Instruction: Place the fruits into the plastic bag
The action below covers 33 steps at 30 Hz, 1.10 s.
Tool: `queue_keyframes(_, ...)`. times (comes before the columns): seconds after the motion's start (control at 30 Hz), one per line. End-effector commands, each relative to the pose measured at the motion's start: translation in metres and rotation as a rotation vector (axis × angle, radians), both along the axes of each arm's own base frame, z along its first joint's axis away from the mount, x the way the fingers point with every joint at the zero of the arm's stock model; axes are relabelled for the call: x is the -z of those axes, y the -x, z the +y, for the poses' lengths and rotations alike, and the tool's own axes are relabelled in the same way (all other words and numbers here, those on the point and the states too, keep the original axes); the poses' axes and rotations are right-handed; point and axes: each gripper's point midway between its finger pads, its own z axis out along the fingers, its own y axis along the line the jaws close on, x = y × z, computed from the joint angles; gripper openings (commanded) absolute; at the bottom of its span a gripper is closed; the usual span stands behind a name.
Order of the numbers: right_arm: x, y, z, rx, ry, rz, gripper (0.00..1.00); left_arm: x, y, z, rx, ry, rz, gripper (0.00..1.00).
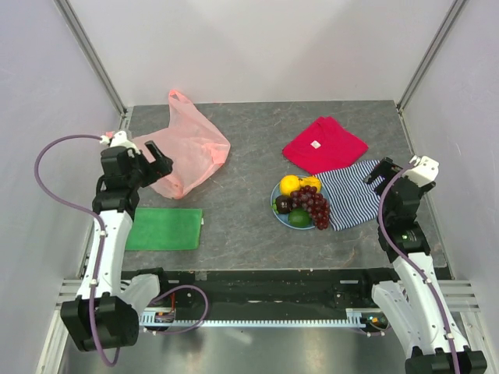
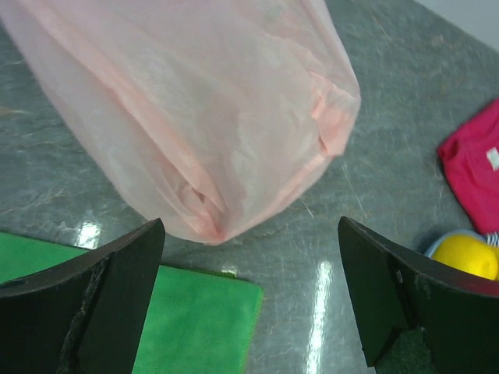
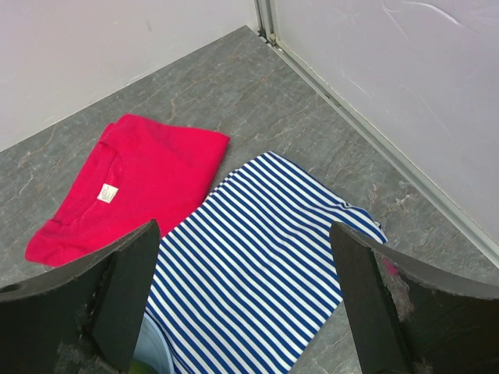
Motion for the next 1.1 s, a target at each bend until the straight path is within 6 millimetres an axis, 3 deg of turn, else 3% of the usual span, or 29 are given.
queue_keyframes(0.0,-0.027,0.001,-0.001,0.01,-0.002,-0.071,0.98,-0.008,-0.008,0.025,-0.124,0.152,-0.055,0.99)
queue_keyframes(0.2,-0.029,0.002,0.0,0.006,-0.011,-0.08,0.98,0.032,-0.016,0.052,-0.211,0.232,0.024,0.95)
queue_keyframes(0.33,-0.031,0.0,0.001,-0.001,-0.014,-0.085,0.98,0.074,-0.027,0.068,-0.261,0.298,0.142,0.86)
queue_keyframes(0.47,-0.032,-0.001,0.003,-0.013,-0.017,-0.085,0.98,0.094,-0.041,0.078,-0.256,0.302,0.197,0.82)
queue_keyframes(0.73,-0.036,0.0,0.004,-0.02,-0.022,-0.099,0.98,0.124,-0.053,0.088,-0.242,0.255,0.272,0.86)
queue_keyframes(0.9,-0.037,0.001,0.006,-0.031,-0.022,-0.105,0.98,0.156,-0.06,0.086,-0.205,0.312,0.34,0.86)
queue_keyframes(1.07,-0.039,0.002,0.007,-0.037,-0.024,-0.112,0.98,0.158,-0.074,0.086,-0.167,0.321,0.334,0.86)
